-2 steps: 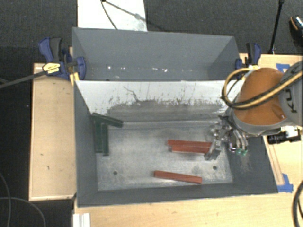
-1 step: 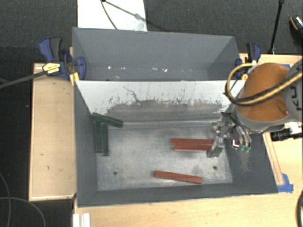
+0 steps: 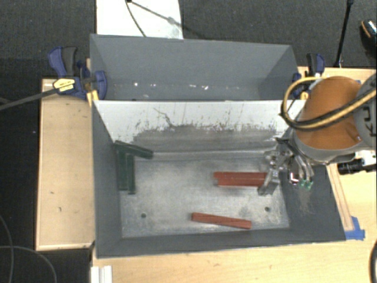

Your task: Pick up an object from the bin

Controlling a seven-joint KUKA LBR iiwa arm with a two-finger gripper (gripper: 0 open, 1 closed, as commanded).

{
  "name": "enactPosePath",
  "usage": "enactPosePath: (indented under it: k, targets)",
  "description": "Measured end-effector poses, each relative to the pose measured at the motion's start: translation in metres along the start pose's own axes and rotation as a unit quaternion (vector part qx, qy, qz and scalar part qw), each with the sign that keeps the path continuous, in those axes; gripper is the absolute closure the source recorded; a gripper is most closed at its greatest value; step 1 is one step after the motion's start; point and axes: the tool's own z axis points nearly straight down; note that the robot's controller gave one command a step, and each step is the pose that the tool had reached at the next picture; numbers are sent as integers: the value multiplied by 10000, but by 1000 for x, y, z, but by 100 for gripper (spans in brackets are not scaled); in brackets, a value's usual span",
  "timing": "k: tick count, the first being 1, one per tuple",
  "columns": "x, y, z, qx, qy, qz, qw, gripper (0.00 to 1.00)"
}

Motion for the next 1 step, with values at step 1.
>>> enactPosePath:
  k: [1]
  targets:
    - [-1,0,-29,0,-2,-1,10000,100]
